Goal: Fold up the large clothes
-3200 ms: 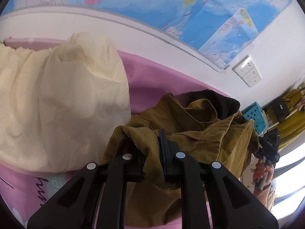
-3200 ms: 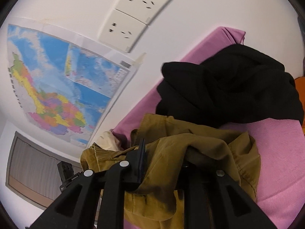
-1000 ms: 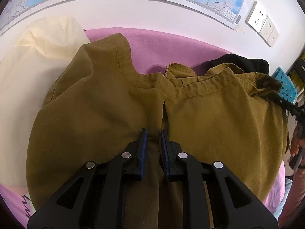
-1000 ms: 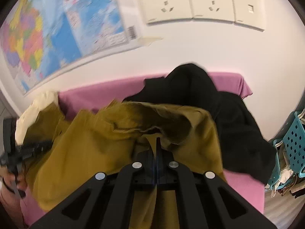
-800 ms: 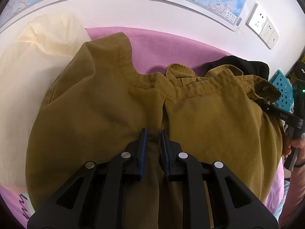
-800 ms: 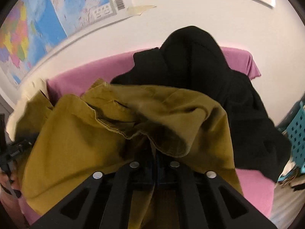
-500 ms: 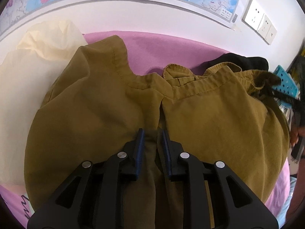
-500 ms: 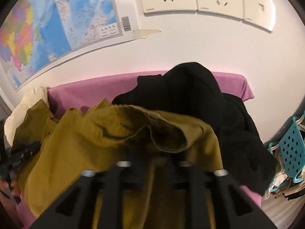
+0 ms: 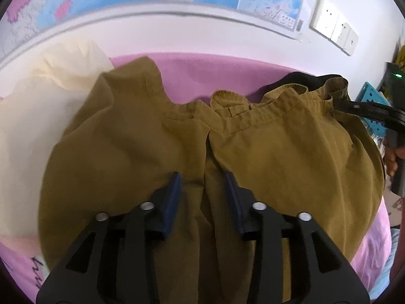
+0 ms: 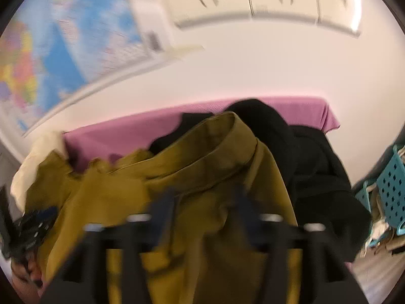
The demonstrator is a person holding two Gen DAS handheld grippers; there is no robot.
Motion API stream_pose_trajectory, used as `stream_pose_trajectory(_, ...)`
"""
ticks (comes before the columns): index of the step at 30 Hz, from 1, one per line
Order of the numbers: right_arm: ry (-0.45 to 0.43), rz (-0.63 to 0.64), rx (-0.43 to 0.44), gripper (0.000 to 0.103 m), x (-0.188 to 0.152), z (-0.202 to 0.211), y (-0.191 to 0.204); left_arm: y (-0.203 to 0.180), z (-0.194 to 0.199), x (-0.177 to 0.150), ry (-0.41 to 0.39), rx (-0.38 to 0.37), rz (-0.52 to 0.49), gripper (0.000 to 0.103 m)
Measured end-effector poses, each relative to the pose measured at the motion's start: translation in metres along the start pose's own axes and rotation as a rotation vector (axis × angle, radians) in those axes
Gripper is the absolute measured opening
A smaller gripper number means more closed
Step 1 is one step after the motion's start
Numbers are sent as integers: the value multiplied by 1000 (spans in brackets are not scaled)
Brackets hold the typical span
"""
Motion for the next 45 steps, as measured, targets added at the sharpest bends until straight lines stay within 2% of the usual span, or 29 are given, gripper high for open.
stream_pose_trajectory(3,-36,77,26,62,-18,34,16,-5,11,3,-35,31,-35,50)
stream_pose_trajectory(7,-31,88,91,61,-46,53,32,-7,24,4,-69,37,-58,57)
stream_pose_trajectory(10,6,105,73,61,-63,43,30,-5,31,2,-82,47,-66,62)
stream_pose_trajectory(11,25,87,65,61,-68,34,25,-5,31,1,-75,37,-70,65)
stream_pose_trajectory(14,67,-3,61,62,-78,9,9,2,26,-6,-53,56,-61,65)
stream_pose_trajectory(19,34,-39,53,62,-76,11,9,5,34,-8,-62,55,-39,65)
stream_pose_trajectory(21,7,-53,62,62,-75,25,11,8,46,-9,-81,44,-19,67)
stream_pose_trajectory(24,-45,-89,133,63,-80,60,13,18,63,-15,-101,35,19,71)
stream_pose_trajectory(26,-67,-103,160,68,-82,81,11,29,78,-22,-109,20,60,71)
stream_pose_trajectory(30,-97,-193,253,72,-109,122,3,45,105,-38,-123,14,102,71)
stream_pose_trajectory(34,-80,-269,285,75,-145,138,-3,50,120,-63,-82,-8,134,71)
stream_pose_trajectory(40,-8,-400,306,81,-193,133,-8,38,109,-109,50,-128,262,70)
stream_pose_trajectory(45,2,-520,344,84,-202,118,-13,25,90,-124,101,-212,350,69)
Point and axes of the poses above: each gripper's, at about its wrist camera, not at the fingertips, and z roughly against the way its jaws point, y to its left, x to its top, the point moved 8 cm from there along -z, roughly the way its jaws point, and after that the axes turned 10 degrees about -y, right-handed, at the moved point
